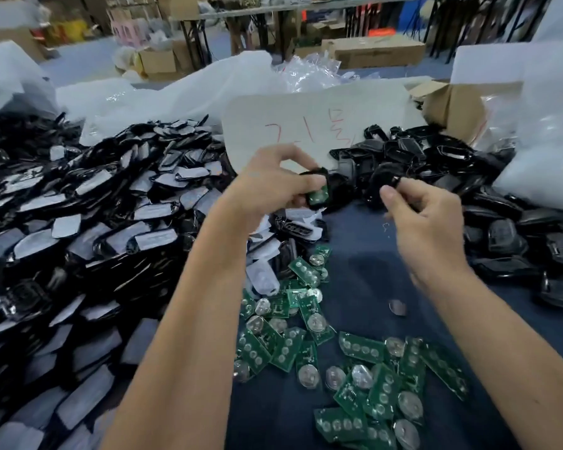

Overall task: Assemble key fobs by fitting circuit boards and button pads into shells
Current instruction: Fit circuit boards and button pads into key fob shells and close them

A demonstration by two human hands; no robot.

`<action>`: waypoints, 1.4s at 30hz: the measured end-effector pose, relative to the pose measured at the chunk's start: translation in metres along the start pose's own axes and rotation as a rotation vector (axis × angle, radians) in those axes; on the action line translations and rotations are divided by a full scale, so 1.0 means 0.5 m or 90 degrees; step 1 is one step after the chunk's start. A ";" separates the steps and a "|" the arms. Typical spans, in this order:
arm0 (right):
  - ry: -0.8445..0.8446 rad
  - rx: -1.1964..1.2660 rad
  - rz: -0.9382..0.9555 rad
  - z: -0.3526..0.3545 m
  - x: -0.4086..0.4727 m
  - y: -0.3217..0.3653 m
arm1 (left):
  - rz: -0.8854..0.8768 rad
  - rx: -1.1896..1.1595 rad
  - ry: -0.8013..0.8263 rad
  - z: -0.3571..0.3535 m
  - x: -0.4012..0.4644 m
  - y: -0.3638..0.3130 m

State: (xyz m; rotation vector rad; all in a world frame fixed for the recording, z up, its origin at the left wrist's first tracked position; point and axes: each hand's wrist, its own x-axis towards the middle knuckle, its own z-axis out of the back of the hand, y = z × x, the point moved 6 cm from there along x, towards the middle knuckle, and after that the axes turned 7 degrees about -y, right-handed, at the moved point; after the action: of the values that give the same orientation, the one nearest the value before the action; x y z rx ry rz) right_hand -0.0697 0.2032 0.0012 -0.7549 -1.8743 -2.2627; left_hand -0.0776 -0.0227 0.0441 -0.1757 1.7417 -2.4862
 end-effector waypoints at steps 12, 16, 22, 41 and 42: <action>0.022 0.040 -0.097 0.081 0.001 -0.060 | -0.189 0.136 -0.027 -0.197 -0.019 0.030; 0.085 0.067 -0.108 0.066 -0.013 -0.059 | -0.171 -0.044 0.068 -0.207 -0.025 0.027; 0.098 0.242 -0.229 0.059 -0.021 -0.064 | -0.127 -0.147 0.096 -0.211 -0.031 0.031; 0.057 0.356 -0.324 0.056 -0.026 -0.082 | 0.024 -0.150 0.091 -0.212 -0.041 0.035; 0.060 0.291 -0.281 0.055 -0.027 -0.077 | 0.014 -0.147 0.059 -0.210 -0.041 0.033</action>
State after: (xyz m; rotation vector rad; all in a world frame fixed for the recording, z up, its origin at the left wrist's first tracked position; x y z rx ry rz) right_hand -0.0644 0.2350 -0.0360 -0.1768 -2.5694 -1.8894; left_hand -0.0729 0.0723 -0.0079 -0.0583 2.0533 -2.3071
